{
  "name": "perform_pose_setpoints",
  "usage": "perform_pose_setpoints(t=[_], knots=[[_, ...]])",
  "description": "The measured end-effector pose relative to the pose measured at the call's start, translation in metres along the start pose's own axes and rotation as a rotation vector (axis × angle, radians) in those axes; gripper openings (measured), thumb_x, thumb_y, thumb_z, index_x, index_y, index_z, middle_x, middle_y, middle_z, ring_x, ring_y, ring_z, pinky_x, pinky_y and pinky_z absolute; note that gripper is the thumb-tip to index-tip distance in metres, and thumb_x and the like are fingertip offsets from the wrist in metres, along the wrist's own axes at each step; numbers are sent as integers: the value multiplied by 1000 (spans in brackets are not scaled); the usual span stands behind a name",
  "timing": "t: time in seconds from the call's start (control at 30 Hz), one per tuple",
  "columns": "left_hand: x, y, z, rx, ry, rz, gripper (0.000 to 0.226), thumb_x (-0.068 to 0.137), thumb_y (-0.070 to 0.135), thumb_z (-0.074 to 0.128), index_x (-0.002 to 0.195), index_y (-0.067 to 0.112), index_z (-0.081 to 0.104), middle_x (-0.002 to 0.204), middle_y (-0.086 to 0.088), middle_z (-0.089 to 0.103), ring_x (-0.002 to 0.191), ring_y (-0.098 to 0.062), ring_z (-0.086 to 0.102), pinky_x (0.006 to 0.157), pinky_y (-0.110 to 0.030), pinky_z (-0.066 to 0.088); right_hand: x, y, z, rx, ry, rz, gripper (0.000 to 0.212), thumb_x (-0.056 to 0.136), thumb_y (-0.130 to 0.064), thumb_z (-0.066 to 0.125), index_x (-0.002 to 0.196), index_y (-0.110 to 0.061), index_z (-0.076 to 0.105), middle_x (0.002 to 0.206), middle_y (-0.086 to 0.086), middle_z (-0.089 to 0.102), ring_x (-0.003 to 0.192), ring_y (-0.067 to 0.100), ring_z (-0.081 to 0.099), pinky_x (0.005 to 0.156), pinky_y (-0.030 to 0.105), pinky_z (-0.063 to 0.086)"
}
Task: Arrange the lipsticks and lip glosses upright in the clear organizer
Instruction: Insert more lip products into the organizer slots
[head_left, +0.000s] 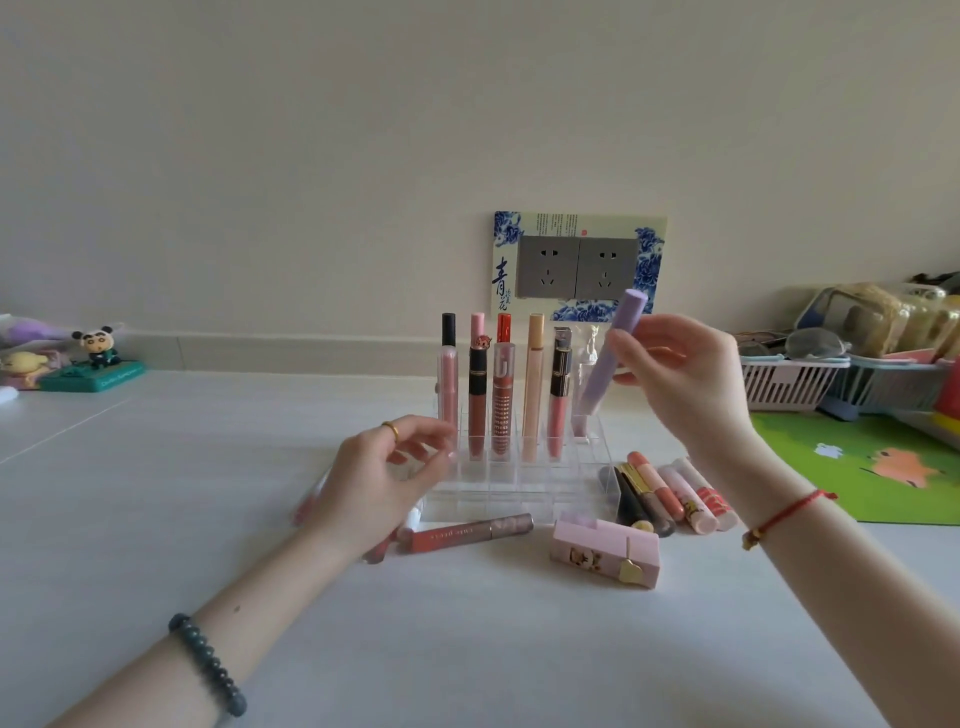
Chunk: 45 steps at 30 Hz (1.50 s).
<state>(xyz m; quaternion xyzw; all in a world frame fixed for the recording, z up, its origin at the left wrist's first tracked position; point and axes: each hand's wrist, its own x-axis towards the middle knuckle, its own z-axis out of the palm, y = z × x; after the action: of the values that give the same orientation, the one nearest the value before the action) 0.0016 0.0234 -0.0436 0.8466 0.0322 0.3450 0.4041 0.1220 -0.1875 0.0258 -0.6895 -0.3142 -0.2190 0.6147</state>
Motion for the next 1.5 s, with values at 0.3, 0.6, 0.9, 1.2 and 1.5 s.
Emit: perform_pose_setpoints(t=[0.3, 0.6, 0.9, 1.2, 1.5], knots=[[8, -30, -4, 166, 2, -96, 31, 79, 32, 66, 108, 25, 63, 96, 18, 65, 90, 2, 57, 73, -9, 37, 4, 37, 15, -235, -7, 44, 14, 78, -17, 67, 90, -11, 70, 76, -2, 67, 71, 12, 65, 78, 33, 55], [7, -43, -2, 207, -91, -154, 27, 74, 54, 61, 98, 46, 53, 97, 7, 65, 77, -32, 70, 61, -12, 46, -4, 51, 20, -277, -29, 64, 12, 77, -17, 69, 87, -13, 72, 71, -7, 66, 65, -2, 60, 71, 18, 49], [5, -41, -2, 210, -72, -145, 24, 76, 49, 63, 97, 42, 54, 94, 11, 64, 77, -34, 69, 58, -8, 46, -7, 54, 23, -316, -40, 78, 14, 78, -18, 67, 89, -11, 71, 75, -3, 66, 70, 11, 63, 74, 25, 51], [5, -31, -4, 217, -29, -112, 35, 80, 34, 66, 112, 21, 63, 88, 19, 61, 85, 11, 54, 65, 1, 36, -7, 57, 22, -366, -65, 80, 17, 76, -15, 68, 92, -11, 70, 77, -4, 65, 70, 11, 60, 73, 23, 49], [8, -31, -11, 193, 40, -145, 28, 82, 28, 65, 108, 17, 65, 84, 22, 61, 83, 7, 57, 69, -5, 38, -8, 60, 20, -382, -85, 85, 22, 73, -13, 71, 94, -13, 67, 79, -3, 65, 73, 12, 60, 76, 25, 48]])
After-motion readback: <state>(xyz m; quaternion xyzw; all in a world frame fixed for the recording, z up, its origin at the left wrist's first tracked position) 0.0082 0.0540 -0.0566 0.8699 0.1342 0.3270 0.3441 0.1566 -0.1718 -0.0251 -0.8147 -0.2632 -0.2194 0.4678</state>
